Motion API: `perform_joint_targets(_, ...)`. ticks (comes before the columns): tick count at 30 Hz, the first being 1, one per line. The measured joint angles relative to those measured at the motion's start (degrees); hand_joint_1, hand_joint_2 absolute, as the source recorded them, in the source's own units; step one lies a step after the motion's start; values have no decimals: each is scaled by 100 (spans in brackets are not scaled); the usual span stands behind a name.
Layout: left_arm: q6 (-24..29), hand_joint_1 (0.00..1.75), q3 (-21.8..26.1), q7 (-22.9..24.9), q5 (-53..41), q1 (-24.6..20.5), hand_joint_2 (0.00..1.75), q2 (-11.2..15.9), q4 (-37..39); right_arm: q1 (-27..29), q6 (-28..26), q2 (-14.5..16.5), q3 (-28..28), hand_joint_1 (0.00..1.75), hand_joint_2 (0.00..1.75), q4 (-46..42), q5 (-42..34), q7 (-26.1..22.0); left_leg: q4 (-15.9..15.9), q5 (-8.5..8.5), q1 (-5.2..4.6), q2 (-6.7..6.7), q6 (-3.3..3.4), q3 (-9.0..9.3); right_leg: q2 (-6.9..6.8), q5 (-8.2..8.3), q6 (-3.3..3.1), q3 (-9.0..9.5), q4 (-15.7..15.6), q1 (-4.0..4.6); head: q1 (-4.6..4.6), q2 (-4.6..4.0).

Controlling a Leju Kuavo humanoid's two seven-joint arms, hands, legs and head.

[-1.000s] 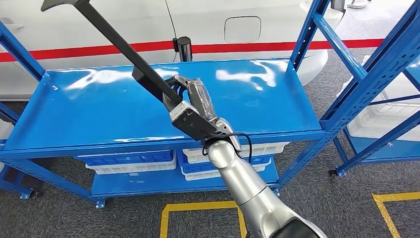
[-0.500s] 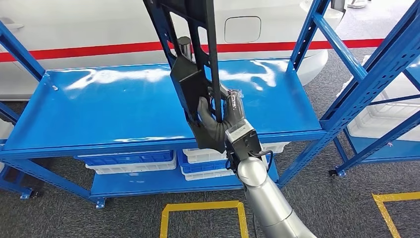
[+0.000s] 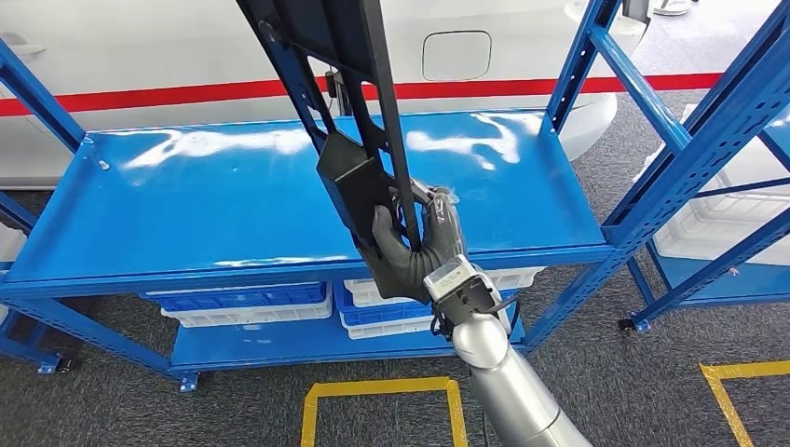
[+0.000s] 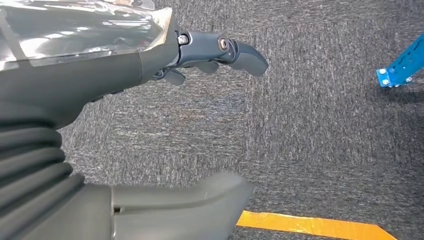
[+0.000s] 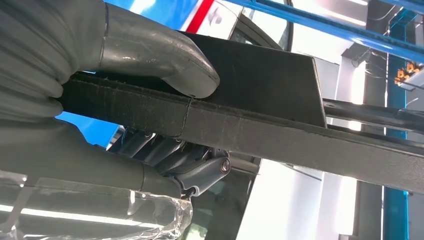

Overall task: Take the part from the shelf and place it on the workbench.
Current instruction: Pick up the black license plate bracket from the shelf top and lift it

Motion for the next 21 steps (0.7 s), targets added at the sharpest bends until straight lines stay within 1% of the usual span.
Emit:
perform_joint_targets(10,-30,0,41,91,-25,-5,175,5,0,82,116,-62,66,175,175,-89,-67,56,0,0,0,0,0,-1,0,0,0,0,0,-1,0,0)
perform_joint_targets(14,-122,0,45,-6,-55,-6,175,5,-1,93,158,-93,66,175,175,-95,-65,92,0,0,0,0,0,0,0,0,0,0,0,0,0,0)
perform_joint_targets(21,-107,0,55,-73,-96,-9,175,5,-1,123,175,-136,66,175,175,-95,-65,95,0,0,0,0,0,0,0,0,0,0,0,0,0,0)
